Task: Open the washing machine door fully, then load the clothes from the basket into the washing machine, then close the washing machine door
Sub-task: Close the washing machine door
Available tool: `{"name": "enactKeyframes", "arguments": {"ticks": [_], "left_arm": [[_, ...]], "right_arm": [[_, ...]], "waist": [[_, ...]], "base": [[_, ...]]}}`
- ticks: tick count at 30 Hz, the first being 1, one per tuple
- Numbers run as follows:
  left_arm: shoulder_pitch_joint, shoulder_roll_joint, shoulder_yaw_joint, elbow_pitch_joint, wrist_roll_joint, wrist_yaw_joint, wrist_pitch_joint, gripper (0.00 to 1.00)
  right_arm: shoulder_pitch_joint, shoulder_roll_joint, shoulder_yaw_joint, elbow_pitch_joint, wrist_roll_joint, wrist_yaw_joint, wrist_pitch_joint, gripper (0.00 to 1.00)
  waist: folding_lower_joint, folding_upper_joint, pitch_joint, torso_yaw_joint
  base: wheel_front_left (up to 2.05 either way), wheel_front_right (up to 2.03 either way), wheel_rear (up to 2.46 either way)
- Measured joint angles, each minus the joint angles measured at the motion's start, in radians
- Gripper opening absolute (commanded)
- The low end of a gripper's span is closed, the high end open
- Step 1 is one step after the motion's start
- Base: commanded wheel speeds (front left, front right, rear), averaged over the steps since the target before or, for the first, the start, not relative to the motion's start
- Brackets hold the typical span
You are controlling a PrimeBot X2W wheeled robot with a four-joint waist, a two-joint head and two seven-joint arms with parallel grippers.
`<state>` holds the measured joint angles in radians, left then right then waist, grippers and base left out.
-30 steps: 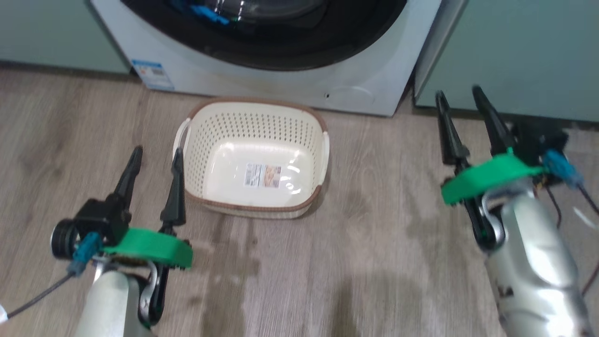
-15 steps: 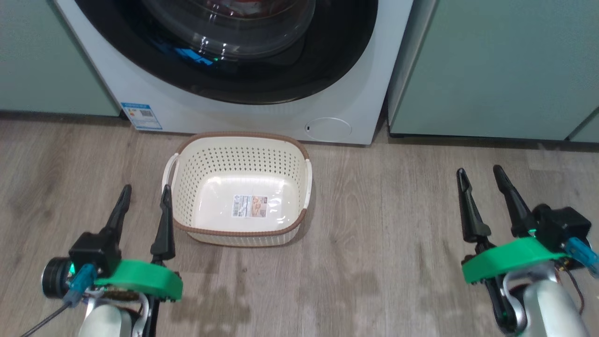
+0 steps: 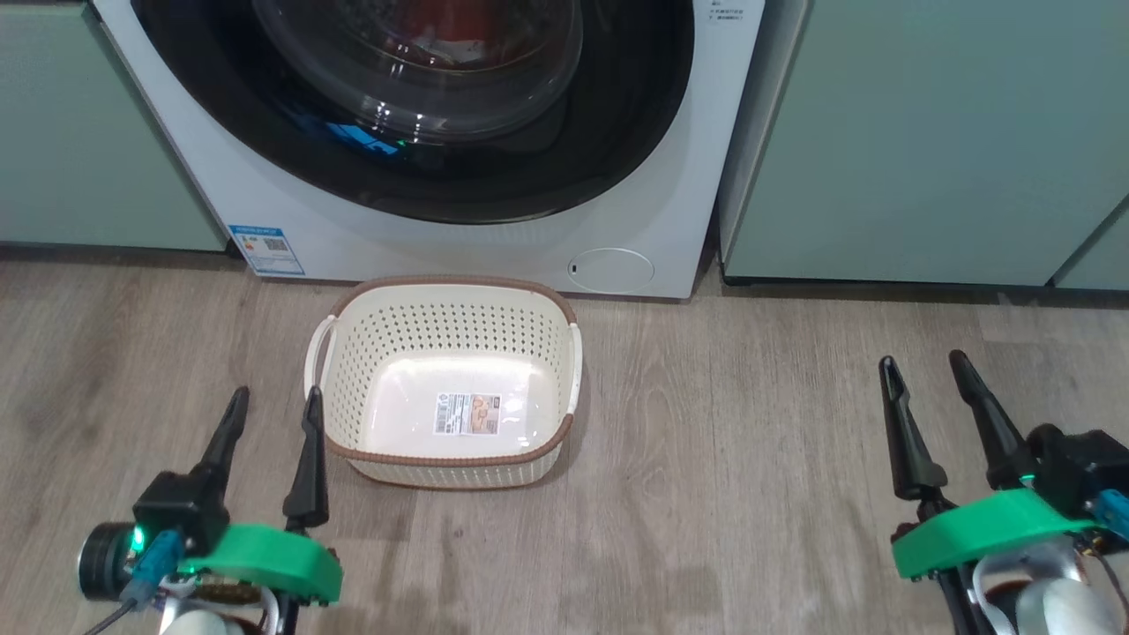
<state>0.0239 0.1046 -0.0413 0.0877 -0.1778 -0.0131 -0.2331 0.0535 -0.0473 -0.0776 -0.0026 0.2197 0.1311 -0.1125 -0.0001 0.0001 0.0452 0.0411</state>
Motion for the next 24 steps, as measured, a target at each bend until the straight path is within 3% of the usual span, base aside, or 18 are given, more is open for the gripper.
{"name": "enactKeyframes", "arguments": {"ticks": [24], "left_arm": [[0.021, 0.019, -0.027, -0.007, -0.017, -0.001, 0.008, 1.0]], "right_arm": [[0.024, 0.001, -0.008, -0.042, 0.0, 0.0, 0.026, 1.0]], "waist": [[0.0, 0.0, -0.015, 0.005]], "base": [[0.0, 0.0, 0.0]]}}
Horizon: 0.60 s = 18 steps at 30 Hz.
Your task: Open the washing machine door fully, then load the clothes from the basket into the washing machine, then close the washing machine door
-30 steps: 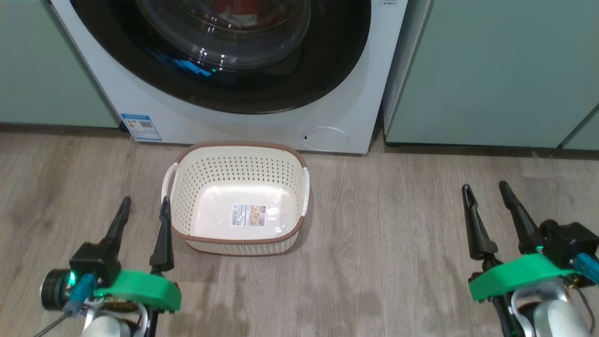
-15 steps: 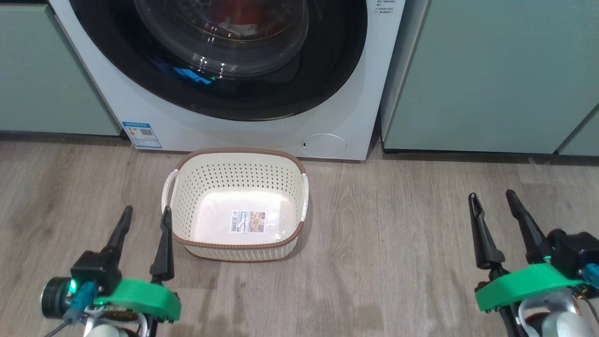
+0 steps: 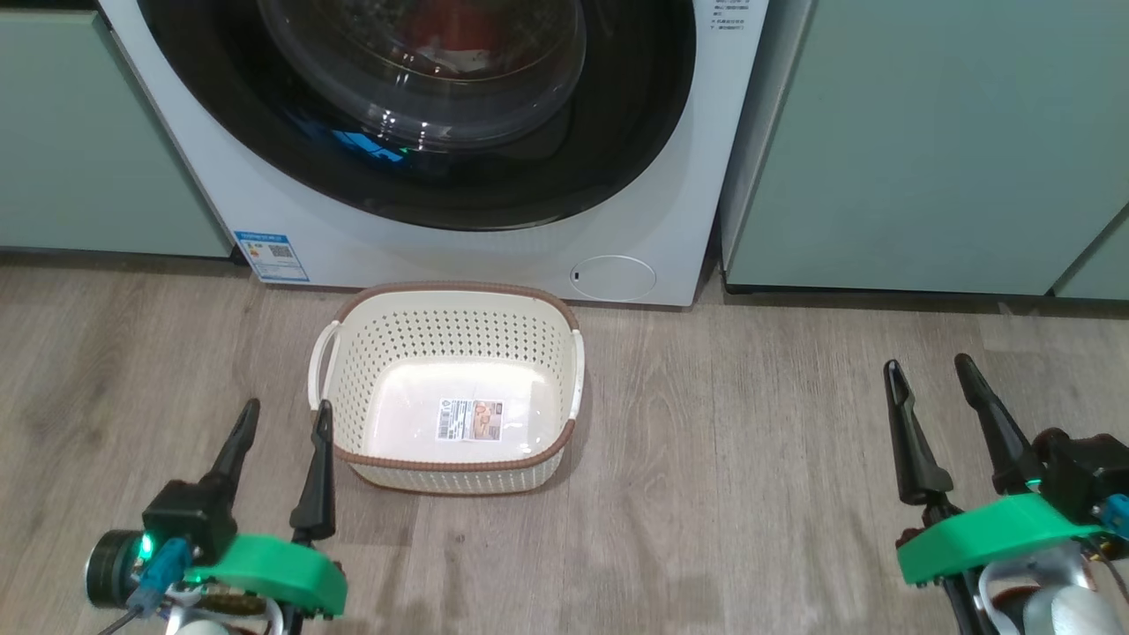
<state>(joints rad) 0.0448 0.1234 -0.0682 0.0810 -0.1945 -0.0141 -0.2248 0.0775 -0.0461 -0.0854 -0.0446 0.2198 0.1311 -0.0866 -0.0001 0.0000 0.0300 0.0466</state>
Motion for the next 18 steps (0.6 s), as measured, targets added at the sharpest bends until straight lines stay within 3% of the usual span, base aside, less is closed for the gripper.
{"name": "enactKeyframes", "arguments": {"ticks": [16, 17, 18], "left_arm": [[0.0, 0.007, -0.015, 0.0, -0.001, 0.008, 0.004, 1.0], [0.0, 0.007, -0.017, 0.0, -0.002, 0.008, 0.004, 0.0], [0.0, 0.005, -0.02, 0.009, -0.005, 0.008, 0.004, 0.0]], "right_arm": [[0.018, 0.0, -0.001, 0.0, 0.002, 0.0, 0.0, 1.0], [0.018, 0.0, -0.001, 0.0, 0.002, 0.0, 0.0, 0.0], [0.018, 0.001, -0.001, 0.009, 0.001, 0.0, 0.0, 0.0]], "waist": [[0.0, 0.0, 0.0, 0.005], [0.0001, 0.0, 0.0, 0.005], [0.0001, 0.0, 0.0, 0.005]], "base": [[0.0, 0.0, 0.0], [0.0, 0.0, 0.0], [0.0, 0.0, 0.0]]}}
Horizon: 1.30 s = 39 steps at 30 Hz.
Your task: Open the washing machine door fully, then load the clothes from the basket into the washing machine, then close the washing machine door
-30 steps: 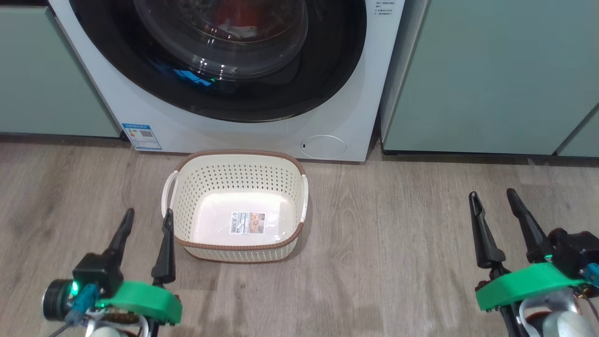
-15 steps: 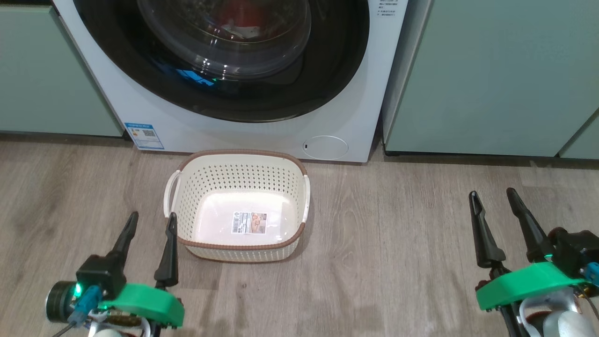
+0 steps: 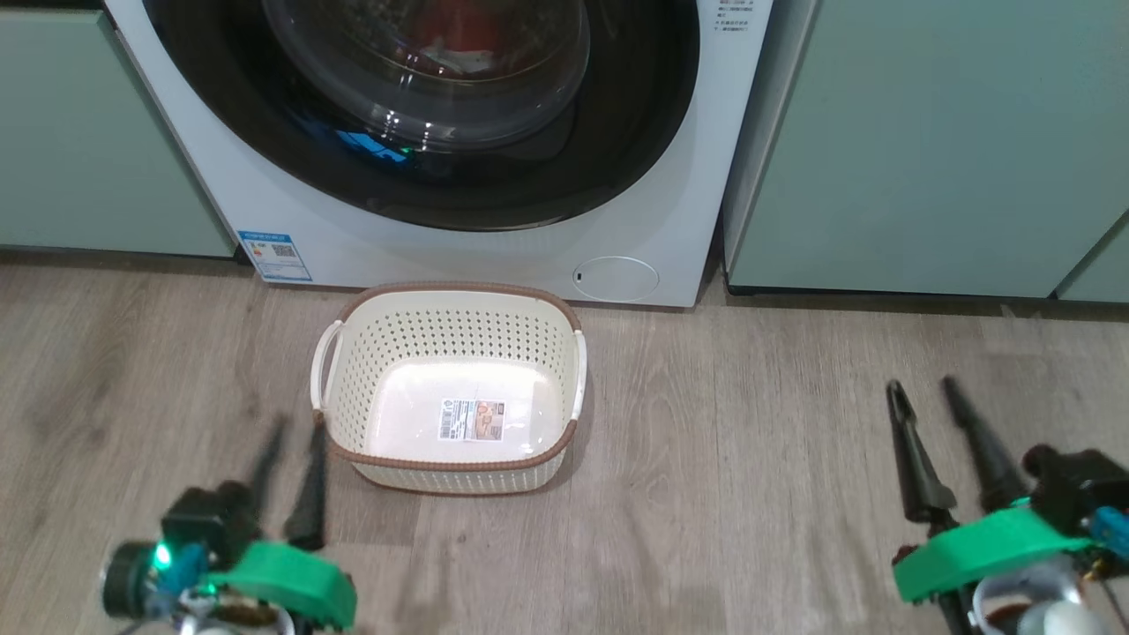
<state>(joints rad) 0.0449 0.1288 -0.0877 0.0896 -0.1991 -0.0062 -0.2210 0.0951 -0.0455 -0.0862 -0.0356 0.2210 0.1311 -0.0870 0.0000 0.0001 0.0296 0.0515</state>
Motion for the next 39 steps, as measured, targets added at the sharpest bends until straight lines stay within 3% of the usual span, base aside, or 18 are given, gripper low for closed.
{"name": "enactKeyframes", "arguments": {"ticks": [5, 39], "left_arm": [[0.026, -0.011, -0.006, 0.054, -0.027, -0.001, 0.01, 0.0], [0.007, -0.03, 0.038, 0.088, -0.418, -0.032, 0.1, 0.0]], "right_arm": [[0.016, 0.002, 0.003, 0.052, 0.025, 0.0, 0.0, 0.0], [-0.006, 0.001, 0.007, 0.123, 0.428, 0.0, 0.037, 0.0]], "waist": [[0.0, 0.0, -0.001, -0.001], [0.0, 0.0, -0.008, -0.016]], "base": [[0.0, 0.0, 0.0], [0.0, 0.0, 0.0]]}}
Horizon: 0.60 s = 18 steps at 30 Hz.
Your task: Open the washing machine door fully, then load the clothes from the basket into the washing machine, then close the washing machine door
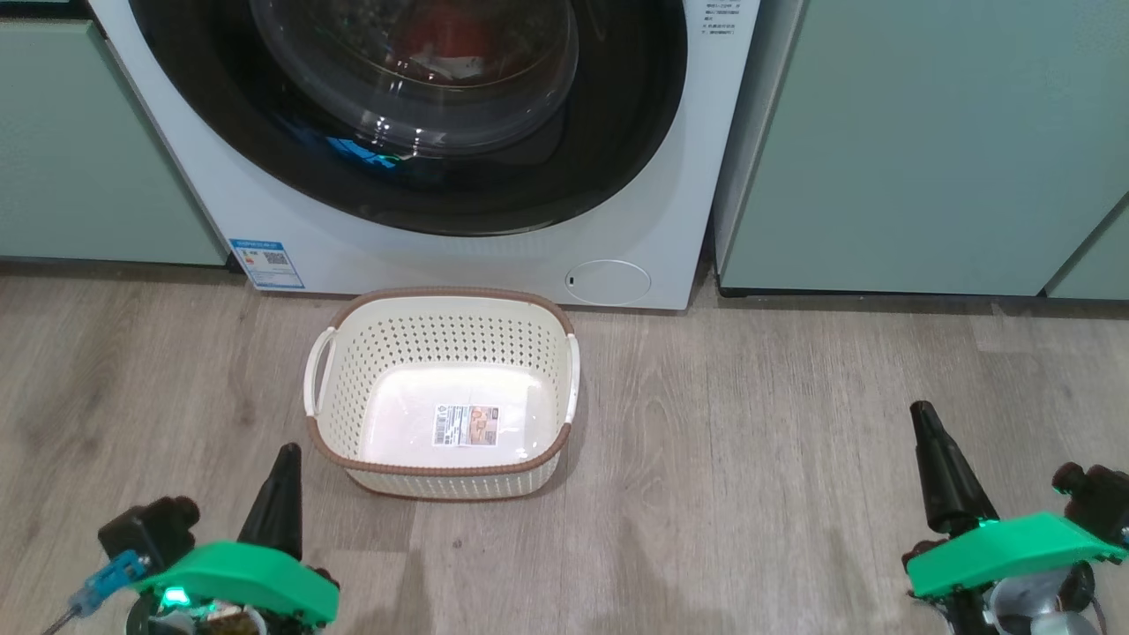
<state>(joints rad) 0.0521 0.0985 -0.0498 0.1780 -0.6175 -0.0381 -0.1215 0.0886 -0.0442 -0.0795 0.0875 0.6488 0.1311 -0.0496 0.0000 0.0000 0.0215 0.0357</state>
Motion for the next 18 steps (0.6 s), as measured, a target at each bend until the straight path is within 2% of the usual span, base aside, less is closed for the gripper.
{"name": "enactKeyframes", "arguments": {"ticks": [18], "left_arm": [[-0.017, -0.01, 0.025, 0.019, -0.202, -0.013, 0.05, 0.0]], "right_arm": [[-0.03, -0.003, -0.001, 0.04, 0.201, 0.0, 0.03, 0.0]], "waist": [[0.0, 0.0, -0.004, -0.007]], "base": [[0.0, 0.0, 0.0]]}}
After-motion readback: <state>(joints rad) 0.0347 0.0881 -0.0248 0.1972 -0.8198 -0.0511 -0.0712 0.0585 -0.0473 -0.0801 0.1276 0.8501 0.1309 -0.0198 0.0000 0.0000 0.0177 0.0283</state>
